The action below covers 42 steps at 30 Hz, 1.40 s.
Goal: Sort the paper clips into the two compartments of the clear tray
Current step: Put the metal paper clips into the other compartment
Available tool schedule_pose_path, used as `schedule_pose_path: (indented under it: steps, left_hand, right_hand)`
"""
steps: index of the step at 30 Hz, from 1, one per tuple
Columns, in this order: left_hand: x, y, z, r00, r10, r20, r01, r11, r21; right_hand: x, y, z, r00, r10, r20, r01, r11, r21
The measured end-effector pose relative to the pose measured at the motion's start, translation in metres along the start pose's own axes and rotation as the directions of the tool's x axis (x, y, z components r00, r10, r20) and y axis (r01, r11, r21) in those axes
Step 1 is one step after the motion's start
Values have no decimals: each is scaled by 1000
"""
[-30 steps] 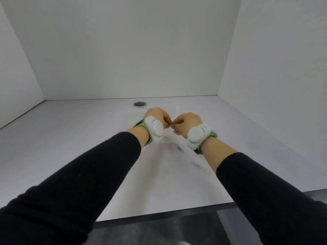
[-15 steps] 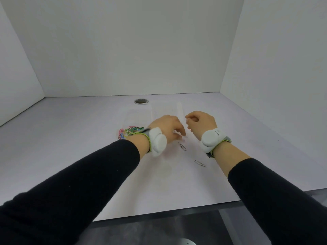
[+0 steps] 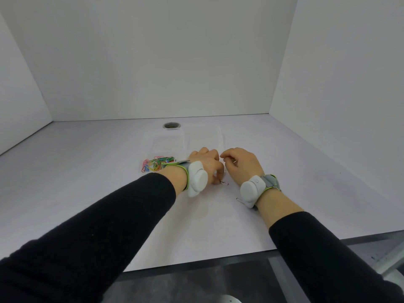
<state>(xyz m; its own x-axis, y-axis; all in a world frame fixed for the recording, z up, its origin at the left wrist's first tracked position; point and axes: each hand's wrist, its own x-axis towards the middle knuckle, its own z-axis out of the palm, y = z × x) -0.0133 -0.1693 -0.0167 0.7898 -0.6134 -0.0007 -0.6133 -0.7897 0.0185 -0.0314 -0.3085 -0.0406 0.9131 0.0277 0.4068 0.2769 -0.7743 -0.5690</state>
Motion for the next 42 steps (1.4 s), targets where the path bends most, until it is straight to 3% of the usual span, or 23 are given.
schedule_pose_path:
  steps: [4, 10, 14, 16, 18, 21, 26, 30, 37, 42]
  left_hand:
    - [4, 0, 8, 999, -28, 25, 27, 999, 46]
    - [0, -2, 14, 995, -10, -96, 12, 1000, 24]
    - [3, -9, -5, 937, -191, -294, 154, 978, -144]
    - [4, -18, -10, 906, -277, -319, 257, 961, -105]
    - [4, -25, -10, 905, -325, -275, 326, 944, -41]
    - [0, -22, -10, 914, -339, -222, 323, 940, -107]
    - [-21, 10, -14, 979, -122, -161, 40, 898, -438]
    - [-31, 34, -6, 998, 21, 52, 11, 835, -550]
    - [-26, 44, -5, 986, 91, 137, -3, 844, -536]
    - [-20, 48, -2, 974, 93, 208, -9, 928, -373]
  right_hand:
    - [0, 1, 0, 1000, -4, -6, 4, 1000, 18]
    - [-1, 0, -1, 999, 20, -32, -18, 999, 50]
    - [-1, -3, -2, 996, 55, -68, -48, 994, 102]
    - [-1, -4, -3, 995, 70, -77, -59, 988, 142]
    - [-2, -4, -5, 994, 82, -73, -68, 981, 179]
    - [-2, -3, -5, 991, 117, -62, -100, 967, 234]
    - [-1, 0, -5, 981, 184, -57, -155, 929, 335]
    - [-1, 1, -5, 976, 210, -65, -171, 909, 380]
    - [-1, 3, -3, 978, 198, -63, -160, 911, 381]
    - [0, 4, -2, 980, 185, -76, -145, 918, 369]
